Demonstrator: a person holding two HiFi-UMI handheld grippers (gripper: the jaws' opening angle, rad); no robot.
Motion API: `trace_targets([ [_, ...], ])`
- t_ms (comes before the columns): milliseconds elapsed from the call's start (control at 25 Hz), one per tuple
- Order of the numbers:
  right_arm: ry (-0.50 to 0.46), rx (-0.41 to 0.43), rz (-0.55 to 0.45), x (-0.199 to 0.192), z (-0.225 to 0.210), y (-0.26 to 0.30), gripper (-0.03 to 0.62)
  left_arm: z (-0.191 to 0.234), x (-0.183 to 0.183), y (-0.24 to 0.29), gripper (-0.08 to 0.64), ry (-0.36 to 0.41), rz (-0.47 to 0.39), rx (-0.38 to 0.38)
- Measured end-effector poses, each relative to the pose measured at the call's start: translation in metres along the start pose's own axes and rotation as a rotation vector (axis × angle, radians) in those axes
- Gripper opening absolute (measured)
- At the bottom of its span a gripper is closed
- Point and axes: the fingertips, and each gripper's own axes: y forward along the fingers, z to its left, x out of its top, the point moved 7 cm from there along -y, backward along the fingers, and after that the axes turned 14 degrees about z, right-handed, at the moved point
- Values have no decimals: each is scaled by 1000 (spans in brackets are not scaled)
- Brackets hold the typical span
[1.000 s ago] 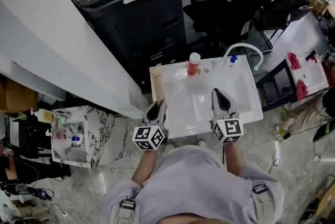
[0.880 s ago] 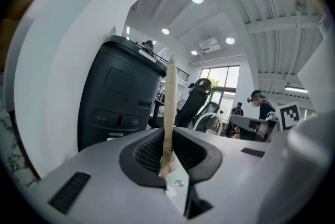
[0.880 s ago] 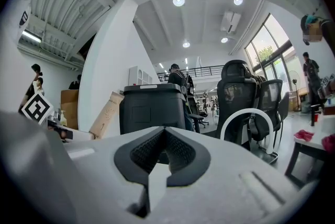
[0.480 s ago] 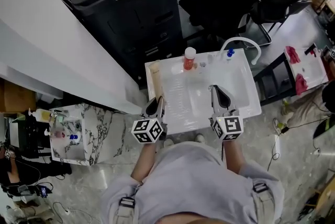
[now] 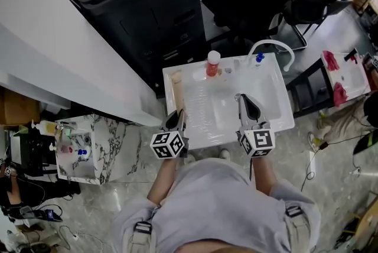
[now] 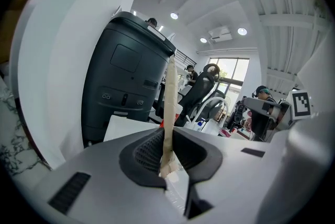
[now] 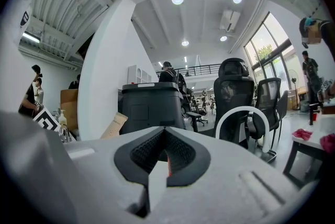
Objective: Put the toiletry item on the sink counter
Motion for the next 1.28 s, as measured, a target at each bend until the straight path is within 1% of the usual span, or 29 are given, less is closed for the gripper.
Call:
trace_targets([
  [640, 12, -11, 11, -6, 0, -5, 5, 14, -27, 12, 46, -44, 73, 22],
  [1280, 13, -19, 23, -8, 0, -7, 5, 25, -48, 22, 46, -70, 134, 36],
])
